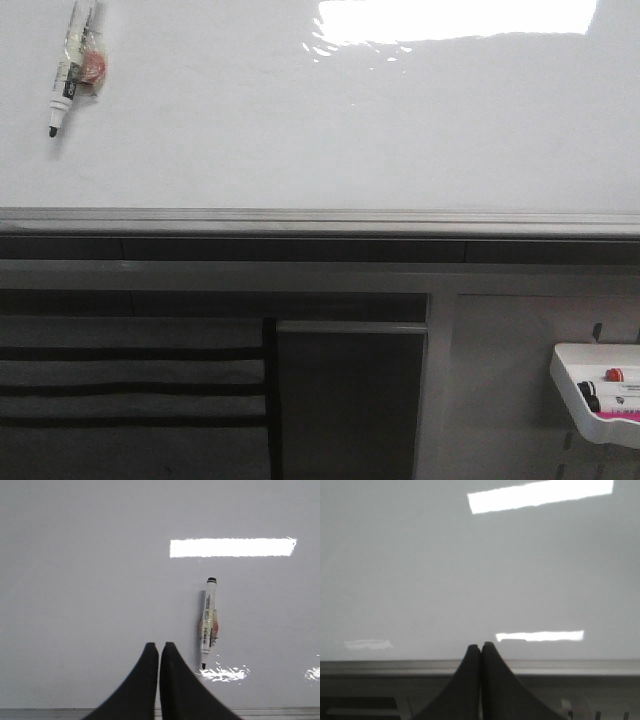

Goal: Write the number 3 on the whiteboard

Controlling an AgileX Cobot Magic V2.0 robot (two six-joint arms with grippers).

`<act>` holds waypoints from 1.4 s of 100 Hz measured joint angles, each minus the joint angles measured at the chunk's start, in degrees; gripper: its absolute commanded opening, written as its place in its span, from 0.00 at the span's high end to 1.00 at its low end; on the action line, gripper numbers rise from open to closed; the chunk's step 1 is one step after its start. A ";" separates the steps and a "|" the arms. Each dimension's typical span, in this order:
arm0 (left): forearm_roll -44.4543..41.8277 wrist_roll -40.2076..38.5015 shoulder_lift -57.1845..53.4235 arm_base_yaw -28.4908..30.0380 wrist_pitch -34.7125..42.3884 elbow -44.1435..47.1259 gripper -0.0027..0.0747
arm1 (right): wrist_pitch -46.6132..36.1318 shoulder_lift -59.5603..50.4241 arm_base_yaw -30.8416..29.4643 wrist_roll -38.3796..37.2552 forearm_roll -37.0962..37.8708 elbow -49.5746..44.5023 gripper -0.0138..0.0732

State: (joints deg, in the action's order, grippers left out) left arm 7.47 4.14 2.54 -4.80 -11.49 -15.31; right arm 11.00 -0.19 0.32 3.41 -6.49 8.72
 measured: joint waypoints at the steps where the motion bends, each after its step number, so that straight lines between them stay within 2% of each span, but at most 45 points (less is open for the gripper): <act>1: -0.14 0.00 0.60 0.00 -0.43 -0.48 0.99 | 0.61 0.32 0.00 0.00 0.00 0.47 0.92; 21: -3.03 0.00 11.39 0.00 -10.54 -12.49 0.99 | 9.65 8.62 0.00 0.27 0.00 12.92 0.92; 35: -3.43 0.00 17.99 0.00 -12.65 -16.53 0.99 | 15.72 16.59 0.00 0.41 0.00 19.46 0.92; 64: -3.43 0.00 24.17 0.00 -13.33 -16.91 0.99 | 16.50 24.62 0.00 0.53 0.00 21.21 0.92; 69: -3.52 0.00 24.82 0.00 -13.46 -16.91 0.98 | 16.60 25.40 0.00 0.53 0.00 21.21 0.89; 76: -3.65 1.26 25.89 0.00 -13.55 -16.91 0.89 | 16.83 26.53 0.00 0.53 0.00 21.21 0.79; 78: -3.65 1.74 26.27 0.00 -13.55 -16.91 0.81 | 16.97 26.88 0.00 0.53 0.00 21.21 0.75; 81: -3.65 2.16 26.79 -0.28 -13.55 -16.91 0.77 | 17.36 27.42 0.00 0.53 0.00 21.33 0.69; 85: -3.65 2.77 27.64 -1.13 -13.44 -16.91 0.64 | 18.16 28.33 0.00 0.64 0.00 21.55 0.59; 92: -3.65 3.44 29.33 -3.06 -12.80 -16.91 0.49 | 19.74 30.19 0.00 0.64 0.00 22.66 0.44; 98: -3.55 4.00 31.10 -4.93 -11.57 -16.91 0.41 | 20.93 31.85 0.00 0.64 -0.12 24.43 0.39; 108: -3.55 4.41 35.67 -8.66 -8.74 -16.91 0.43 | 22.38 35.20 0.87 2.16 -2.66 27.93 0.38; 122: -3.55 4.63 44.04 -12.81 -3.76 -17.77 0.48 | 23.60 39.16 3.34 7.94 -8.88 32.32 0.38; 140: -3.55 4.76 55.78 -13.74 1.43 -21.83 0.54 | 24.10 41.36 6.11 10.11 -10.70 33.38 0.38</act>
State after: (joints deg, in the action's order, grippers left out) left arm 3.92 8.90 58.32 -18.54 -10.06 -37.13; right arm 35.10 41.16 6.43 13.52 -17.18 42.10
